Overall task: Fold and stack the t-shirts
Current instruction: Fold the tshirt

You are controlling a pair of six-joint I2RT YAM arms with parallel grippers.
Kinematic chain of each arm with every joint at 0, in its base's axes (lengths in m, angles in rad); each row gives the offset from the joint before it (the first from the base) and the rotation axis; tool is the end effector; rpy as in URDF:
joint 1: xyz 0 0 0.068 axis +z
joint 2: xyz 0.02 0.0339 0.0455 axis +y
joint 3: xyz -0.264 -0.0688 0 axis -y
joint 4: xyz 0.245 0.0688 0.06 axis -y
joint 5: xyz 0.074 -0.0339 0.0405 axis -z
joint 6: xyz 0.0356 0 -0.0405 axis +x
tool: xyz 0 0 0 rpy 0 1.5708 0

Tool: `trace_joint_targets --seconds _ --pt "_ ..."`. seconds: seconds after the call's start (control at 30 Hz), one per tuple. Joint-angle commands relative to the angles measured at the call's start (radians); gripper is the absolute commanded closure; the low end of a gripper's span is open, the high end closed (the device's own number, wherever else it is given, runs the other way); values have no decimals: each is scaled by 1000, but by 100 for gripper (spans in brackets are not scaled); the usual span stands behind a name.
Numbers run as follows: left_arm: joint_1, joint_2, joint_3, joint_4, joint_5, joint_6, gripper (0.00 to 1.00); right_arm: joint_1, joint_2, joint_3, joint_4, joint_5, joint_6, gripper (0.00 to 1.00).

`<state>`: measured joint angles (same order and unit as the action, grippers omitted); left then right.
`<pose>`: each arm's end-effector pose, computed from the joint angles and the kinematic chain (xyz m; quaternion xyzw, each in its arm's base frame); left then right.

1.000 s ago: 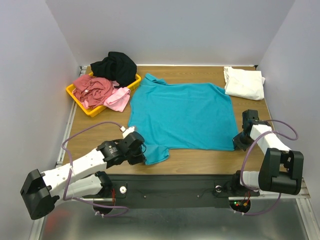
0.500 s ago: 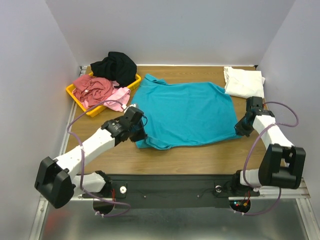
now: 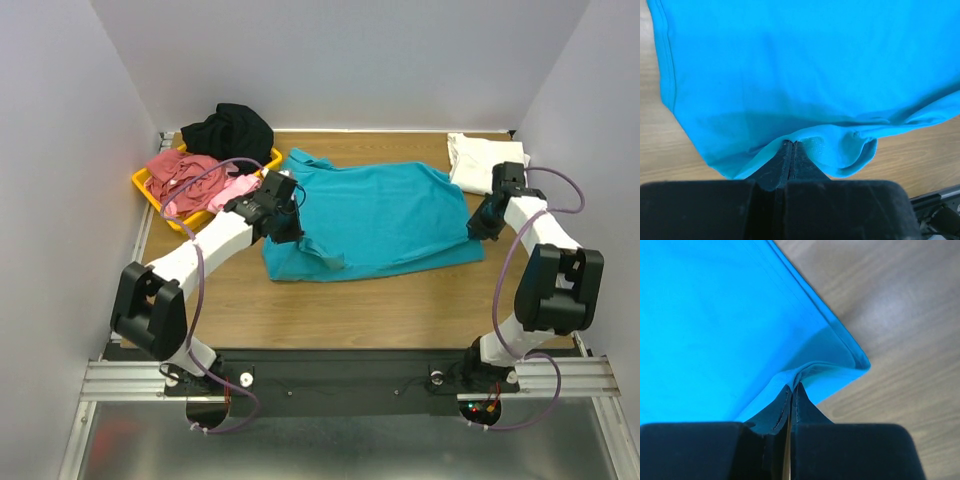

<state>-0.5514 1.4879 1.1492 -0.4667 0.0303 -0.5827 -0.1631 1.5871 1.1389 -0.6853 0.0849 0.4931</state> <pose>0.2763 -0.1712 0.2728 -0.0089 0.9275 -0.2124 0.3074 0.3128 -0.0545 0.2262 0.3230 0.9203 -0.0053 0.2206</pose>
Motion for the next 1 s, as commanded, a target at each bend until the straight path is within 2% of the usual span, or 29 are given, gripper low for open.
trace_joint_targets --seconds 0.0,0.4,0.97 --pt "22 43 116 -1 -3 87 100 -6 56 67 27 -34 -59 100" --pt "90 202 296 -39 -7 185 100 -4 128 182 30 -54 -90 100" --pt "163 296 351 -16 29 222 100 -4 284 331 29 -80 -96 100"
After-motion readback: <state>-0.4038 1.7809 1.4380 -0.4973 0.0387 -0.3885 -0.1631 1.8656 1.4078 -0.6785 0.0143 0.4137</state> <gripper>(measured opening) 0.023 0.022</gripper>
